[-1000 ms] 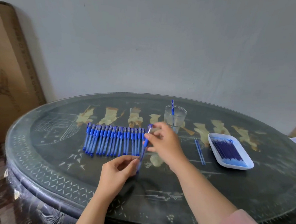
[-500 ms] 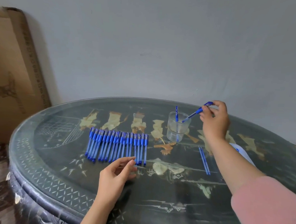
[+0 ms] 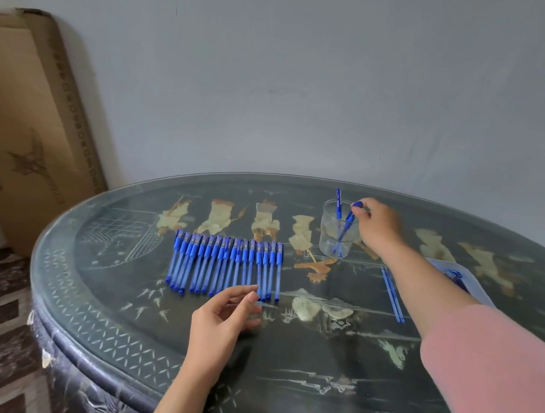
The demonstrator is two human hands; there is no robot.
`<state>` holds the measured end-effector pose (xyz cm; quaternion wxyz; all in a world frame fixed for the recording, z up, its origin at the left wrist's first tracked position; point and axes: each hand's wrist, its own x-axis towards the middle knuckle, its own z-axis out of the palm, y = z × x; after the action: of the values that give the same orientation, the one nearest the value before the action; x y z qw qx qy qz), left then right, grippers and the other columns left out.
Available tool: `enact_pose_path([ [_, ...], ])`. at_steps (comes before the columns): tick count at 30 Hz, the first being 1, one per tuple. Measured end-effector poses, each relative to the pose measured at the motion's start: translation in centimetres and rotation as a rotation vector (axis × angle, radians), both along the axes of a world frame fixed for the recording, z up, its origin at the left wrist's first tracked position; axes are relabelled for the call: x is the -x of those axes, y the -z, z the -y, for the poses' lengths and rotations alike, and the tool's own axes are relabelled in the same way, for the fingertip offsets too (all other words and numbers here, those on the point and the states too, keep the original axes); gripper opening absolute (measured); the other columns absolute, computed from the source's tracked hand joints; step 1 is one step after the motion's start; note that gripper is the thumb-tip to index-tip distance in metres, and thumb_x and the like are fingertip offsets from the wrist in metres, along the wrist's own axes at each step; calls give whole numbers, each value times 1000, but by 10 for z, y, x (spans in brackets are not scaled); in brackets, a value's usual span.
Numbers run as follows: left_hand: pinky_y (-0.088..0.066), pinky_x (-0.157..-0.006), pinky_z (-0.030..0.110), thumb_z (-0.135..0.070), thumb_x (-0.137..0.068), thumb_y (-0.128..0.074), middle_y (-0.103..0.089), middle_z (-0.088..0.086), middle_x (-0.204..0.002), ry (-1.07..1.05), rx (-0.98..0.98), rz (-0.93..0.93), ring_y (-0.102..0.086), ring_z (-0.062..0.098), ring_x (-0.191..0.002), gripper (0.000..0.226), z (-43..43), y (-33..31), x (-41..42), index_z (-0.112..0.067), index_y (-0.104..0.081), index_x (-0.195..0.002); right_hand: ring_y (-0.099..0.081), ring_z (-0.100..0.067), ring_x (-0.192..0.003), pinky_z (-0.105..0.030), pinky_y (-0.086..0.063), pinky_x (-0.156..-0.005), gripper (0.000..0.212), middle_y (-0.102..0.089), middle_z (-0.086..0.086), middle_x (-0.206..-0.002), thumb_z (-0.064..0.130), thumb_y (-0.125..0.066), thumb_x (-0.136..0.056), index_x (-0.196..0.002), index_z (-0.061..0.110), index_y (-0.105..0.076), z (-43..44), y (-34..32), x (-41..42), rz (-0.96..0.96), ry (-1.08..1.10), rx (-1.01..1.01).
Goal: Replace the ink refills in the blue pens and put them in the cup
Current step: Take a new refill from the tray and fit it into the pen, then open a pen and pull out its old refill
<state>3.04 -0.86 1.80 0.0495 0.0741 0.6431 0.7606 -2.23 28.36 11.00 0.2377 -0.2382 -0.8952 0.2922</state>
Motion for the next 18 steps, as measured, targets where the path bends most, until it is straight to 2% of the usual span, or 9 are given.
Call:
enact_pose_path([
  [3, -61, -75, 38, -11, -88, -68, -75, 11, -86, -2, 1, 1, -73, 24, -86, 13, 0, 0, 0, -8, -75, -98, -51, -38, -105, -36, -42, -80, 28, -53, -20, -116, 33, -41, -103, -112, 17, -63, -1, 4, 7, 66, 59, -4],
  [6, -61, -74, 37, -11, -88, -68, -75, 12, -86, 0, -1, 2, -73, 25, -85, 13, 0, 0, 1, -8, -75, -98, -55, -37, -99, -33, -39, -75, 26, -57, -22, -113, 38, -46, -100, -100, 16, -60, -5, 9, 9, 69, 78, 41],
  [9, -61, -73, 36, -12, -88, -68, -75, 11, -86, 2, -1, -6, -72, 25, -85, 14, 0, 0, 1, -9, -75, -99, -59, -35, -97, -33, -43, -73, 30, -55, -17, -118, 39, -53, -97, -116, 17, -58, -3, 11, 4, 15, 80, 180],
  [12, -61, -74, 36, -11, -88, -68, -75, 11, -88, 7, -10, -5, -72, 25, -86, 14, 0, 1, 1, -8, -75, -99, -59, -31, -96, -39, -49, -77, 34, -55, -16, -117, 30, -59, -92, -124, 19, -51, 8, 13, -11, -153, 150, 260],
  [15, -61, -75, 37, -12, -87, -69, -75, 10, -87, 6, -12, -4, -72, 25, -86, 14, 0, 0, 0, -9, -75, -99, -54, -28, -99, -44, -48, -85, 32, -53, -10, -110, 13, -60, -87, -118, 15, -50, 34, 27, -38, -407, 281, 273],
  [16, -61, -75, 37, -12, -87, -69, -75, 10, -87, 2, -14, -5, -72, 24, -85, 13, 0, 0, 0, -9, -75, -99, -53, -26, -98, -42, -46, -84, 29, -53, -8, -107, 10, -60, -87, -114, 13, -52, 46, 35, -47, -432, 299, 247],
  [18, -61, -75, 38, -11, -87, -69, -75, 10, -86, -5, -20, 2, -72, 25, -85, 12, -1, 1, -1, -9, -75, -98, -52, -20, -95, -35, -44, -82, 17, -57, -2, -98, 8, -59, -89, -106, 12, -60, 71, 56, -59, -359, 240, 156],
])
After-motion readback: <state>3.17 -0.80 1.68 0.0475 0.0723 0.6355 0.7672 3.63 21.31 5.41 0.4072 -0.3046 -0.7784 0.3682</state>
